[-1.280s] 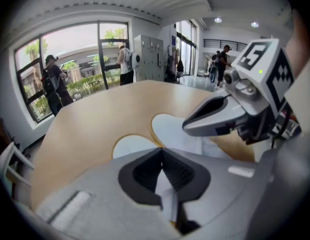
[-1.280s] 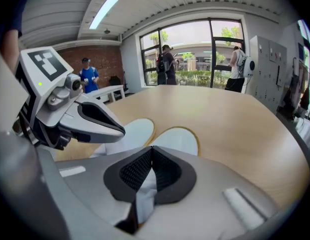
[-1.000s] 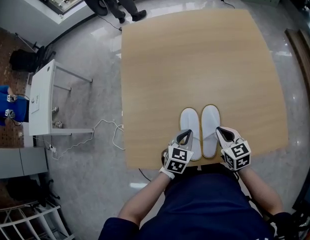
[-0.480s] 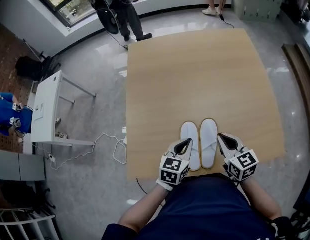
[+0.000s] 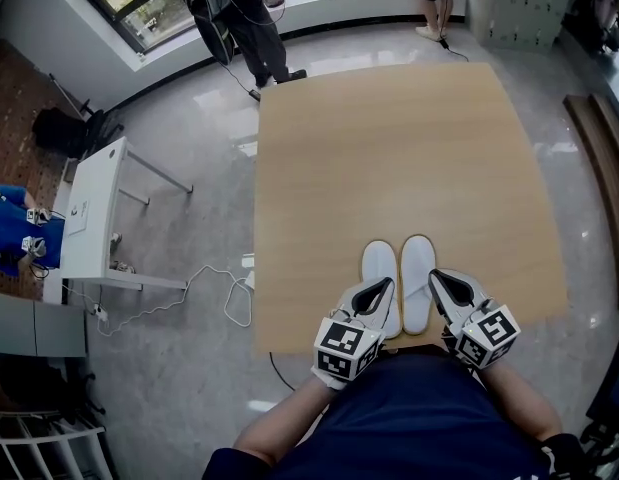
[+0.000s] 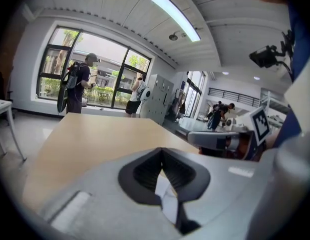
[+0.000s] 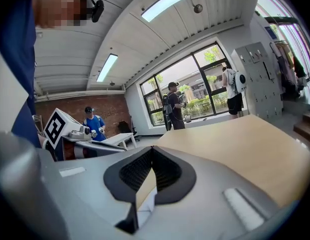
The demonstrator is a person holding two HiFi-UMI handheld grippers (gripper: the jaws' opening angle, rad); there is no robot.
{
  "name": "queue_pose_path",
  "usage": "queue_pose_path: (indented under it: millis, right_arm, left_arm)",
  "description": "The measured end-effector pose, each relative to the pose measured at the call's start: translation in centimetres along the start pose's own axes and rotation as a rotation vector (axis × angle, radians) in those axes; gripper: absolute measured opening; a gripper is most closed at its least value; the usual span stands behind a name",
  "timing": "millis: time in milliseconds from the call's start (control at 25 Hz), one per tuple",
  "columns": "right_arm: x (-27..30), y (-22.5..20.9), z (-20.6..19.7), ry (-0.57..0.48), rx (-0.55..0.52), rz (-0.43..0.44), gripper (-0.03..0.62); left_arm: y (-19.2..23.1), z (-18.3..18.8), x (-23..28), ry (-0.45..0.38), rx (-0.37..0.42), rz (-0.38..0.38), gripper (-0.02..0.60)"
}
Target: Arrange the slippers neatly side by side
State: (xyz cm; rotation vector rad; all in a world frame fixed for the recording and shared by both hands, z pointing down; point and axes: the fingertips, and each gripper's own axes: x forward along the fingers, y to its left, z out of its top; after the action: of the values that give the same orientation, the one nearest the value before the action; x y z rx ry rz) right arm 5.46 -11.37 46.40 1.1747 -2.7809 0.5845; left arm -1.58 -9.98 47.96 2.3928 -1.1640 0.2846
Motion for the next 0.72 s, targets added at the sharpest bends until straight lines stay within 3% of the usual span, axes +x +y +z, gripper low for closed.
queue_pose_path:
  millis: [160, 720]
  right_arm:
    - [0.0, 0.5, 0.1, -0.019, -0.011, 0.002, 0.011]
    - [-0.7, 1.8, -0.2, -0.017, -0.06, 0.032, 0.011]
  left_arm:
    - [-0.1, -0.6, -0.3, 0.0, -0.031, 0.001, 0.005]
    - [-1.1, -0.7, -1.3, 0.0, -0.002, 0.016, 0.005]
